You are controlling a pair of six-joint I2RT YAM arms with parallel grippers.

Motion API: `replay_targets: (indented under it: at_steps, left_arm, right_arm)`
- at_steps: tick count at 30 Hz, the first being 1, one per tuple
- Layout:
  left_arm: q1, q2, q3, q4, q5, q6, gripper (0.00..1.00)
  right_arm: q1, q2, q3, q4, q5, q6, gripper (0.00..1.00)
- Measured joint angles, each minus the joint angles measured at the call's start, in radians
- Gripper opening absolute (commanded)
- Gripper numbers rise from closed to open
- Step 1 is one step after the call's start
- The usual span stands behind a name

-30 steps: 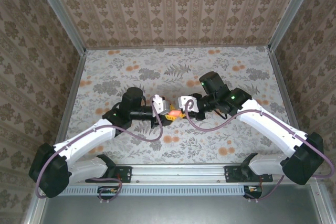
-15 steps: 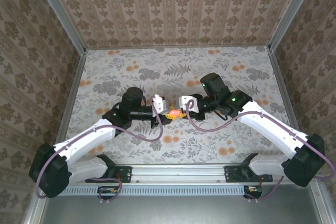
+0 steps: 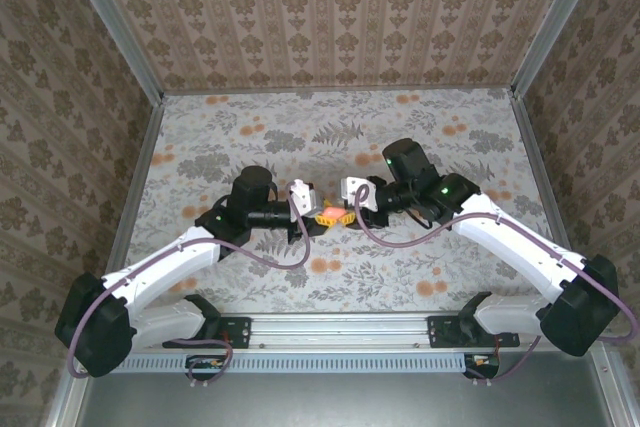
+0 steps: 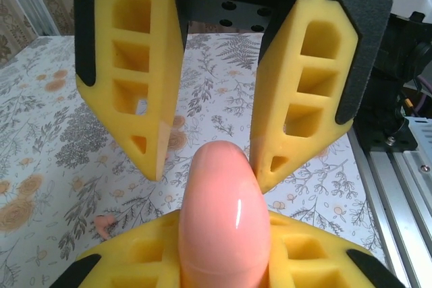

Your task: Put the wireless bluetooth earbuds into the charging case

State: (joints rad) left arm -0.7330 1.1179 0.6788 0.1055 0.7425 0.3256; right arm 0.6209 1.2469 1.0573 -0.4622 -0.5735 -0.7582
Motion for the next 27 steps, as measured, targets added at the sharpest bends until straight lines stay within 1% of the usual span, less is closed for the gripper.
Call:
replay_targets:
  at_steps: [6,10,16,22,27]
  left_arm:
    - [0.002,0.0,0.0,0.016,-0.025,0.0,0.18]
    - [-0.006,-0.001,0.0,0.011,-0.002,0.0,0.18]
    - [-0.006,-0.001,-0.003,0.029,0.005,-0.013,0.18]
    - [0.025,-0.001,-0.084,0.162,0.008,-0.079,0.18]
    - [0.057,-0.001,-0.184,0.285,-0.04,-0.154,0.17]
  right_arm:
    - [-0.066,-0.018,-0.004,0.035,-0.052,0.051,0.4]
    - [-0.122,-0.034,-0.004,0.1,-0.05,0.078,0.4]
    - [-0.132,-0.034,-0.004,0.125,-0.048,0.102,0.41]
    - [-0.136,-0.05,-0.006,0.137,-0.048,0.143,0.44]
    - [-0.14,-0.062,-0.006,0.143,-0.023,0.243,0.48]
